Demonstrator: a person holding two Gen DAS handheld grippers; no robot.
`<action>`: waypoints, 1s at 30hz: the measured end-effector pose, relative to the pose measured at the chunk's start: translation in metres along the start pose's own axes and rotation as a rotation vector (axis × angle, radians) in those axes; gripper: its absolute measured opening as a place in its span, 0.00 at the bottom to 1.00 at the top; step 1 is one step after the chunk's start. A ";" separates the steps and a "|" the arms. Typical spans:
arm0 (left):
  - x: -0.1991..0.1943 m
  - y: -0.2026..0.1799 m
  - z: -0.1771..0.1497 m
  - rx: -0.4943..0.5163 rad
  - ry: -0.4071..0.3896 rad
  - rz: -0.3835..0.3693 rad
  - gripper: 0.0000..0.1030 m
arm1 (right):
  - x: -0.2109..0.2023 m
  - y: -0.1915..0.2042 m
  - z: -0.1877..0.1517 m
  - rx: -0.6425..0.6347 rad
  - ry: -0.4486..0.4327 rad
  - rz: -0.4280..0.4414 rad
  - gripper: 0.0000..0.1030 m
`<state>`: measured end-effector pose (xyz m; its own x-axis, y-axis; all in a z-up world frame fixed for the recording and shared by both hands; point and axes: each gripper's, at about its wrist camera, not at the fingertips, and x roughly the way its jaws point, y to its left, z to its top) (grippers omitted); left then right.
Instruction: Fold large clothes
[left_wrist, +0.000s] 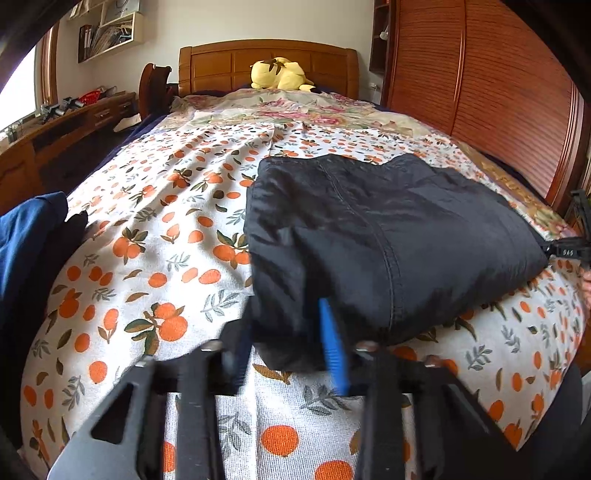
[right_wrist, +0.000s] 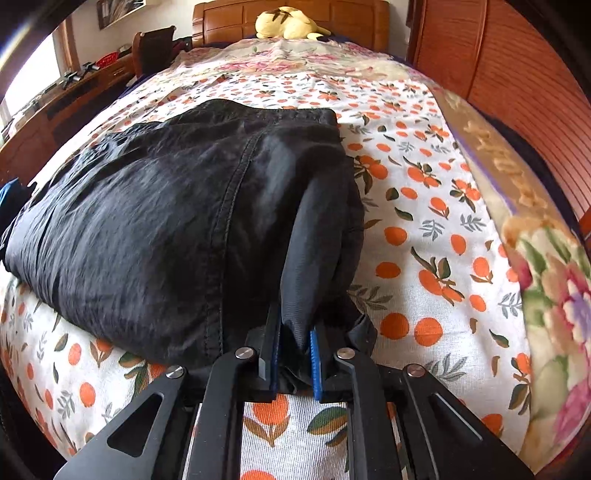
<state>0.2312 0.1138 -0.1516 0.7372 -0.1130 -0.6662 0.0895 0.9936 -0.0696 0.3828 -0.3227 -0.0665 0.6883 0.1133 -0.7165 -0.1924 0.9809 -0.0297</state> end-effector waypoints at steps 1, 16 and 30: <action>0.000 0.001 0.000 -0.002 0.002 -0.001 0.13 | -0.002 0.002 -0.001 -0.008 -0.006 -0.004 0.08; -0.060 -0.012 -0.011 0.037 -0.085 -0.070 0.06 | -0.089 -0.013 -0.037 0.008 -0.156 0.064 0.06; -0.105 -0.017 -0.045 0.007 -0.099 -0.049 0.06 | -0.115 -0.012 -0.069 -0.037 -0.128 -0.018 0.30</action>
<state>0.1221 0.1093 -0.1137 0.7942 -0.1622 -0.5856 0.1315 0.9868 -0.0948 0.2577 -0.3580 -0.0311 0.7752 0.1177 -0.6207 -0.2038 0.9766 -0.0693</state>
